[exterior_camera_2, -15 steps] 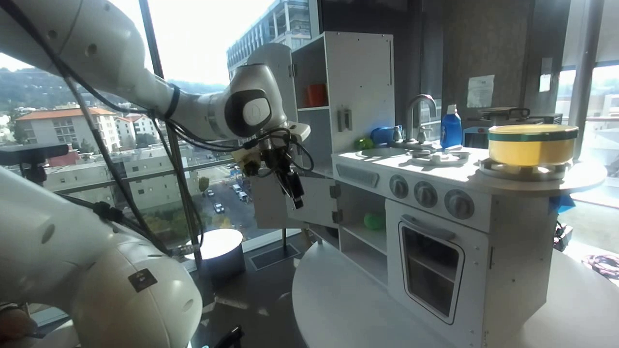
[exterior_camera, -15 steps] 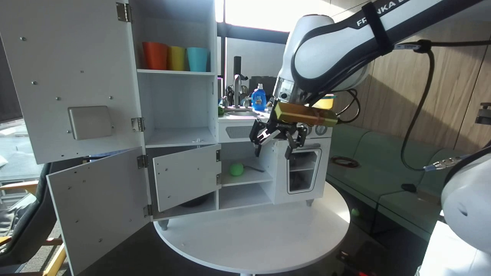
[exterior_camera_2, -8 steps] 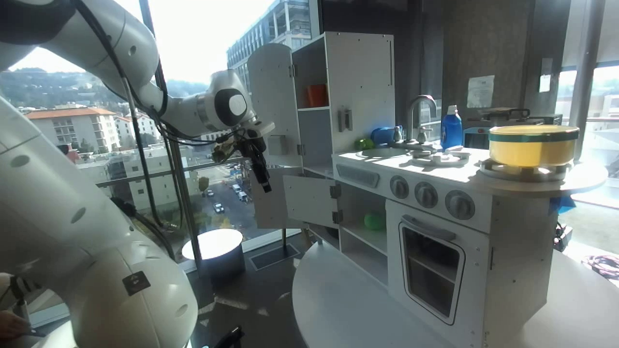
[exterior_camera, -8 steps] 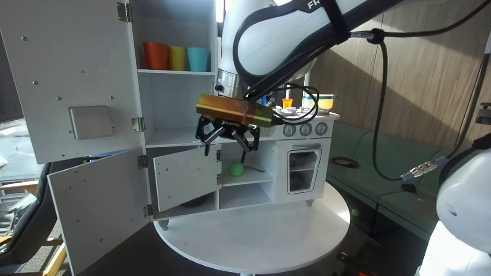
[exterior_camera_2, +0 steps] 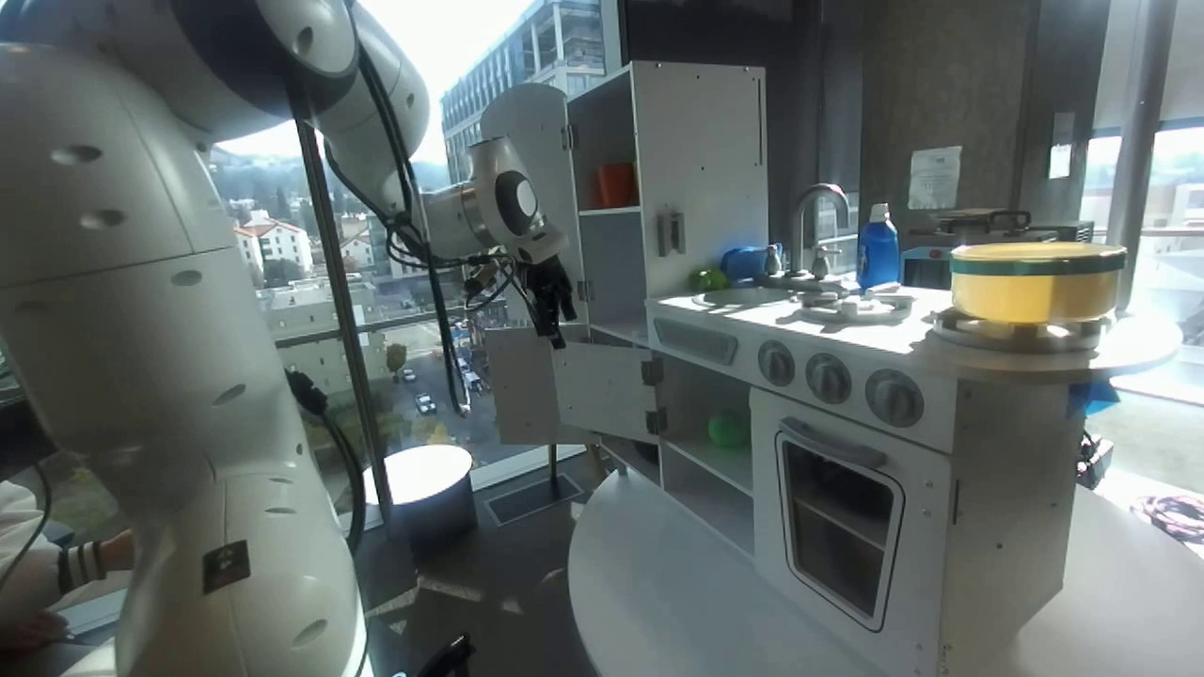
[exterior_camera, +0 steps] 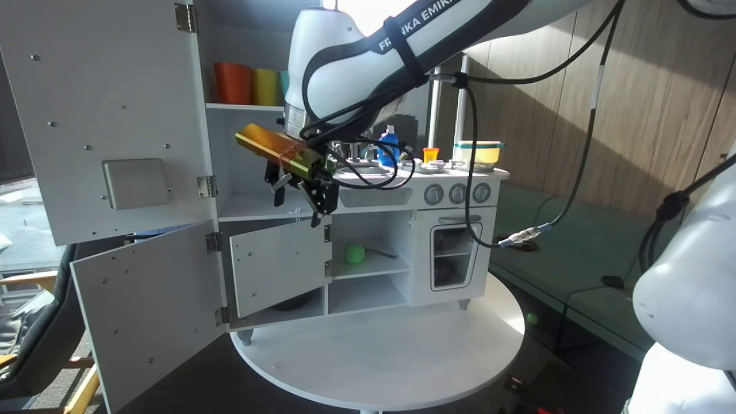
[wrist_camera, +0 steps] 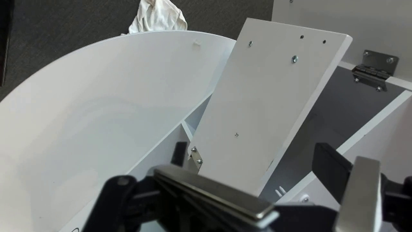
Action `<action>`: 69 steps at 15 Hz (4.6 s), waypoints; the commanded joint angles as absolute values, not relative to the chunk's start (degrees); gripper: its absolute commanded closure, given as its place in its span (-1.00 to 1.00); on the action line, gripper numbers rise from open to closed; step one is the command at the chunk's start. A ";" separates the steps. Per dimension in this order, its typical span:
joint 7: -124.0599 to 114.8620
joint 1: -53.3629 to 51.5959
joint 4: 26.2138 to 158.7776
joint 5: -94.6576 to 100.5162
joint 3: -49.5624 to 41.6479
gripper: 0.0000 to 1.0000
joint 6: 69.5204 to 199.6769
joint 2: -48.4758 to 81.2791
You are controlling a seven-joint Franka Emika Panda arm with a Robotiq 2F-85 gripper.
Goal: Close all the bottom cabinet doors
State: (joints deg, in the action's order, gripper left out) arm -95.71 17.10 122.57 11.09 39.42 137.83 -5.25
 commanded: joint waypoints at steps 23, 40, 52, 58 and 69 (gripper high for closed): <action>-90.20 -9.48 129.24 9.92 9.49 -1.00 117.20 -9.23; -61.21 -8.63 140.50 4.01 10.24 -1.00 103.97 -29.00; -47.39 -12.58 135.49 -7.36 18.12 -1.00 131.60 -11.60; -49.85 -8.76 133.82 6.69 16.88 -1.00 141.83 -7.75; -52.30 -3.06 138.39 20.00 11.02 -1.00 139.85 -10.17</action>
